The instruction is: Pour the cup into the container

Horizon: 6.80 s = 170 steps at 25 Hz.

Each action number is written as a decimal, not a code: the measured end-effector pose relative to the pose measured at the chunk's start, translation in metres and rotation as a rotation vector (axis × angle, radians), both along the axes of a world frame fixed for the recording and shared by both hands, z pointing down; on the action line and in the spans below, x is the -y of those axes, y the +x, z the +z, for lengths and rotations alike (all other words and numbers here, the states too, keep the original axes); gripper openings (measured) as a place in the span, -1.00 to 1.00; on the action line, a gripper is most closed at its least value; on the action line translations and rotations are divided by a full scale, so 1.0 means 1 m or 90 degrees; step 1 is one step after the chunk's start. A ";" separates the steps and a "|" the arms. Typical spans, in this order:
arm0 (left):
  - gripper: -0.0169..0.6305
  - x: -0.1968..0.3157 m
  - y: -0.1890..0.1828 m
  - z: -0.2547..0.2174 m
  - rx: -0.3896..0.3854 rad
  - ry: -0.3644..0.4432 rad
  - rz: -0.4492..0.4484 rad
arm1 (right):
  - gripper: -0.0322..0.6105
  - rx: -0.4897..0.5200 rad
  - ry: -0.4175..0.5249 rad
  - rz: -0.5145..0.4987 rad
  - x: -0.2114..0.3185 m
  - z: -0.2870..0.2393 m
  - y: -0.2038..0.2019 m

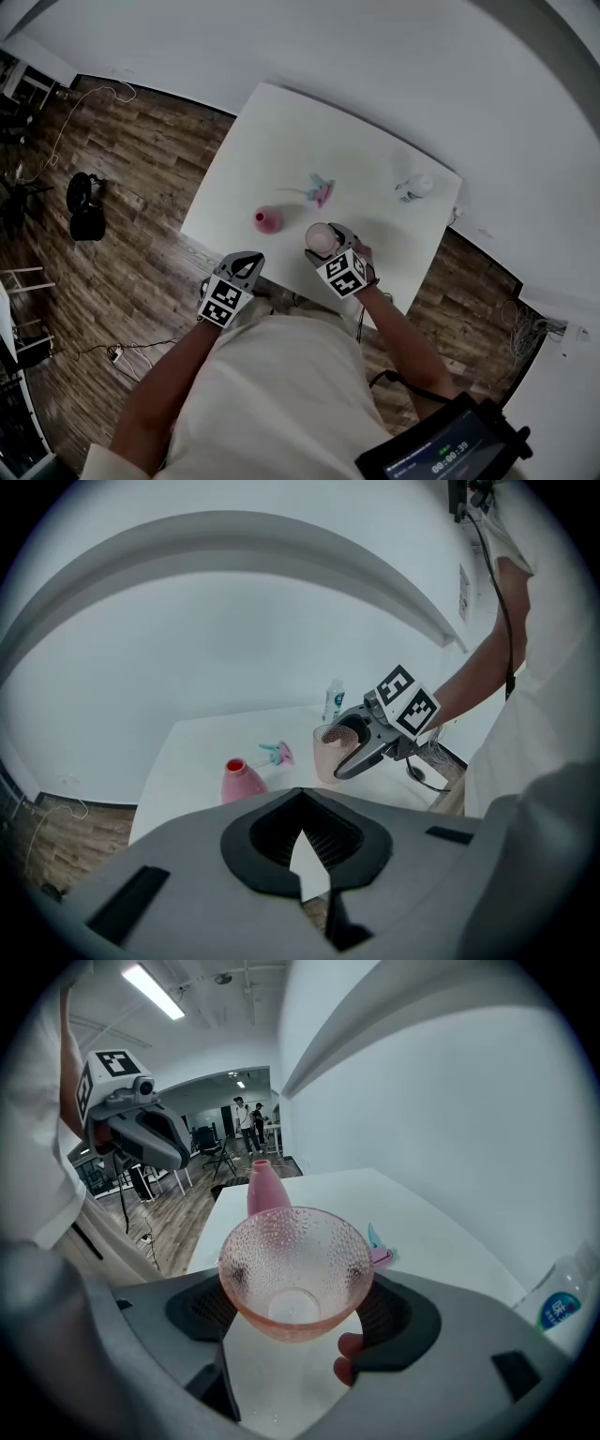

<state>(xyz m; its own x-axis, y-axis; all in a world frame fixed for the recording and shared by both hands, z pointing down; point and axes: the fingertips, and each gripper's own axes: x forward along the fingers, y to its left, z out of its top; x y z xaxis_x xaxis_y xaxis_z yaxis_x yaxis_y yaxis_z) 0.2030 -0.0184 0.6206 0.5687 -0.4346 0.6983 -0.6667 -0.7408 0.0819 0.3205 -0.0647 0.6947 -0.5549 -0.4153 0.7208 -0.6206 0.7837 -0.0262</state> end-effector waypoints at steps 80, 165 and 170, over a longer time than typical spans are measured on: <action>-0.78 -0.052 -0.270 -0.246 -0.094 0.286 -0.508 | 0.05 0.257 0.293 -0.095 -0.029 -0.317 -0.296; -0.78 -0.338 -0.331 -0.220 -0.333 0.125 0.237 | 0.03 -0.063 0.406 0.633 -0.493 -0.320 -0.314; -0.78 -0.314 -0.393 -0.211 -0.330 0.111 0.249 | 0.03 -0.049 0.392 0.663 -0.473 -0.308 -0.366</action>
